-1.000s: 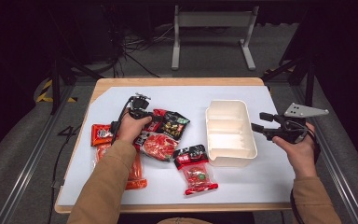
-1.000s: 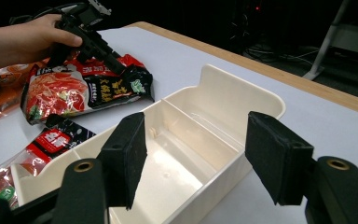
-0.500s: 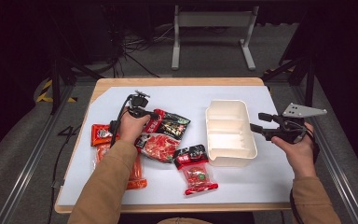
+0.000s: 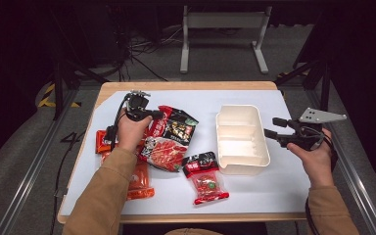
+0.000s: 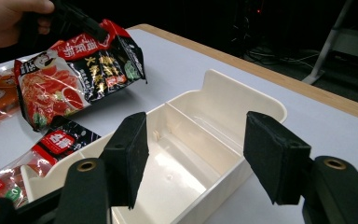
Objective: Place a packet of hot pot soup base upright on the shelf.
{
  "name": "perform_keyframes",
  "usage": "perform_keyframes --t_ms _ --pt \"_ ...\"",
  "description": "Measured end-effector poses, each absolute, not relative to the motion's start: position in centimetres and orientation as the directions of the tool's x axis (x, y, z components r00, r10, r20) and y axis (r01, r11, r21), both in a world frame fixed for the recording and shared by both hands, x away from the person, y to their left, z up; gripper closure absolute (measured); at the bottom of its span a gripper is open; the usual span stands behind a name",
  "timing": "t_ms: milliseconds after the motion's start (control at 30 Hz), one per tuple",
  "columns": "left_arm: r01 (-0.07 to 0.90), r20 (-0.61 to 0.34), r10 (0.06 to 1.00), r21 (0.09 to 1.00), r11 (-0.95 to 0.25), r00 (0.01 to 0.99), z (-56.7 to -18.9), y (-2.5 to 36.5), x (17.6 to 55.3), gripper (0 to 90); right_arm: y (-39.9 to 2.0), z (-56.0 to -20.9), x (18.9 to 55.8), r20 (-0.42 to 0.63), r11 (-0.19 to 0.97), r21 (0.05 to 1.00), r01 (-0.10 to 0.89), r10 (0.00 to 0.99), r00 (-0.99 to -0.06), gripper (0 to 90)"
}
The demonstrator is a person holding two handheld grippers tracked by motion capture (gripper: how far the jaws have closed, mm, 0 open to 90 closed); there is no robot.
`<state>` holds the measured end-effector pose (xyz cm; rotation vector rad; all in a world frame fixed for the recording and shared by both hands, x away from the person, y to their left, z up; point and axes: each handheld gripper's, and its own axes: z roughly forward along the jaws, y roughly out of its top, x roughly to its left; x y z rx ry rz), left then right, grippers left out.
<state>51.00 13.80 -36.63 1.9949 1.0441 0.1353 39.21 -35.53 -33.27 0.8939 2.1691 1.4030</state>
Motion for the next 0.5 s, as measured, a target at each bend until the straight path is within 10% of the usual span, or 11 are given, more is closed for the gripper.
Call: perform_keyframes --t_ms 500 --pt "0.336 -0.031 0.645 0.872 -0.355 0.763 -30.4 12.9 42.4 88.1 -35.1 -32.3 38.5 0.005 0.278 0.924 0.263 0.678 -0.735 44.4"
